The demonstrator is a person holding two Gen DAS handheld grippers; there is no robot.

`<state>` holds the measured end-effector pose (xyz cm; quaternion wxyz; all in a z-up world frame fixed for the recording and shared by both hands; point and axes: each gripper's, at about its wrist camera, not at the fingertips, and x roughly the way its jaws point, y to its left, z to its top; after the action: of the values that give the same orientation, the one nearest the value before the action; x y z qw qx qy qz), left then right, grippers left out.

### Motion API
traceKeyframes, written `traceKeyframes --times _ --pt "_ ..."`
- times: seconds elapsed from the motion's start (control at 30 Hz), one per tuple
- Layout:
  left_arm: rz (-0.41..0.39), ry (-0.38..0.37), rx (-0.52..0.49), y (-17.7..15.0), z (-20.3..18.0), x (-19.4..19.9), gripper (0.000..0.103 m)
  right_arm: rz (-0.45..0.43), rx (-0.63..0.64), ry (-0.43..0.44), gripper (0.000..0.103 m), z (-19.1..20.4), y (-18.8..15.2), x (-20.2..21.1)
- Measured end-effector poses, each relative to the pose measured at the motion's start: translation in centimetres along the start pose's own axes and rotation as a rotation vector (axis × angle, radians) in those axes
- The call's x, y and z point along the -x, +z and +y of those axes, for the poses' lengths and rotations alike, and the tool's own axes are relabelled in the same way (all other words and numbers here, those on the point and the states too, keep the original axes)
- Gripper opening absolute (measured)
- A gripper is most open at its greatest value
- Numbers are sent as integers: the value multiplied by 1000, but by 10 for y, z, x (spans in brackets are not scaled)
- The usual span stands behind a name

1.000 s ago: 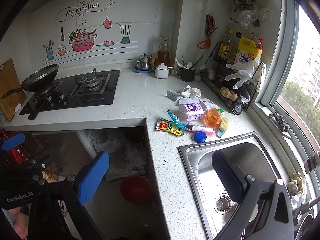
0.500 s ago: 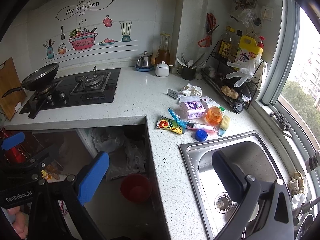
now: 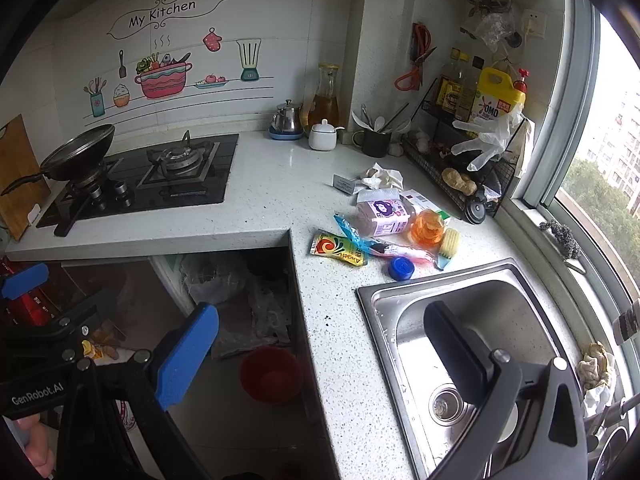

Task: Collect trash

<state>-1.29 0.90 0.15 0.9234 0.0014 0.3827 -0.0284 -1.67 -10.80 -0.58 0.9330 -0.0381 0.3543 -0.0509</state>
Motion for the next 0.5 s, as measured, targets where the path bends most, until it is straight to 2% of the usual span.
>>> traceKeyframes --times 0.5 --pt "5 -18 -14 -1 -4 -2 102 12 1 -11 103 -3 -1 -3"
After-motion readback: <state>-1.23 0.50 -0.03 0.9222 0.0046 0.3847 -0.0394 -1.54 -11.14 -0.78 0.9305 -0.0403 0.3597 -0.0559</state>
